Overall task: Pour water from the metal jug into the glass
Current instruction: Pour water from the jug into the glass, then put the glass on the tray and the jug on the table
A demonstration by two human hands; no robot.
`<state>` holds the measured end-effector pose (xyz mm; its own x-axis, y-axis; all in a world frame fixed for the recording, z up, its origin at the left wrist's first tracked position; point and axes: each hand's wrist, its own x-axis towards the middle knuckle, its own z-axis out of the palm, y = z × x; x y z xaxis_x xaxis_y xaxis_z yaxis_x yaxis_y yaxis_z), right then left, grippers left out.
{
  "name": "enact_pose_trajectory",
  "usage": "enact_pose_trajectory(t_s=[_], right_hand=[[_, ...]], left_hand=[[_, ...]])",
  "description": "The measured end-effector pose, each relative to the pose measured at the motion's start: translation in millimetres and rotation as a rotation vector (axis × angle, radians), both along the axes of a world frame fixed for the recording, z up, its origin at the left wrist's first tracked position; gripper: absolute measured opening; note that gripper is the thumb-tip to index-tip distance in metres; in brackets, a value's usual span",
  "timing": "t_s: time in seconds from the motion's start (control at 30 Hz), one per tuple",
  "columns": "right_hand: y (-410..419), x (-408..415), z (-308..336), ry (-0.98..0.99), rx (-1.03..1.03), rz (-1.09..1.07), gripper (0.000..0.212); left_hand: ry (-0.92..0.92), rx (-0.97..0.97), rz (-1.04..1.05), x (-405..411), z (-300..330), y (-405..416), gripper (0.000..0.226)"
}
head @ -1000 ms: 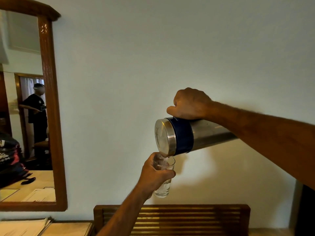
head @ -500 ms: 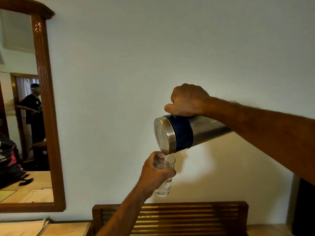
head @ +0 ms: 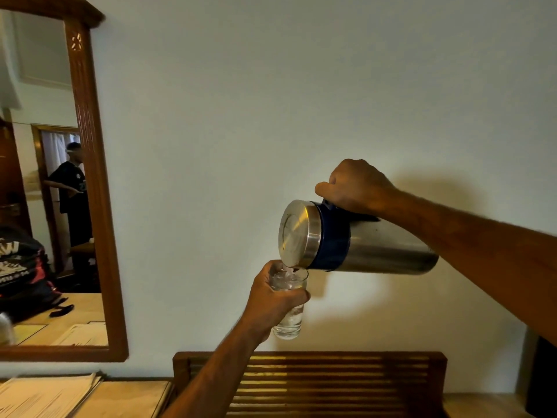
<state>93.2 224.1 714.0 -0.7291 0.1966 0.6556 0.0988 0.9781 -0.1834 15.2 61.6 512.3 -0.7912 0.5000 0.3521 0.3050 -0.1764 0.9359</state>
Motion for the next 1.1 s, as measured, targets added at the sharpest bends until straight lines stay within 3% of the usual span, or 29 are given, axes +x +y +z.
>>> enact_pose_trajectory(t_s=[0.13, 0.3, 0.43, 0.53, 0.7, 0.97, 1.1], right_hand=[[17, 4, -22, 0.085, -0.237, 0.048, 0.037], [41, 13, -69, 0.200, -0.689, 0.070, 0.029], [52, 12, -125, 0.218, -1.030, 0.057, 0.028], [58, 7, -182, 0.256, -1.178, 0.102, 0.031], [64, 2, -300, 0.233, -1.338, 0.077, 0.025], [57, 4, -511, 0.094, -1.593, -0.200, 0.020], [61, 9, -600, 0.109, -1.651, -0.262, 0.042]], left_hand=[[-0.031, 0.014, -0.009, -4, -1, -4, 0.063], [-0.052, 0.033, 0.020, -11, -5, -5, 0.061], [-0.061, 0.039, 0.003, -18, -20, -2, 0.062], [-0.073, -0.013, 0.027, -22, -44, 0, 0.065], [-0.126, -0.174, 0.053, -35, -127, 1, 0.069], [-0.168, -0.442, 0.206, -41, -321, -16, 0.078], [-0.229, -0.538, 0.263, -38, -417, -22, 0.077]])
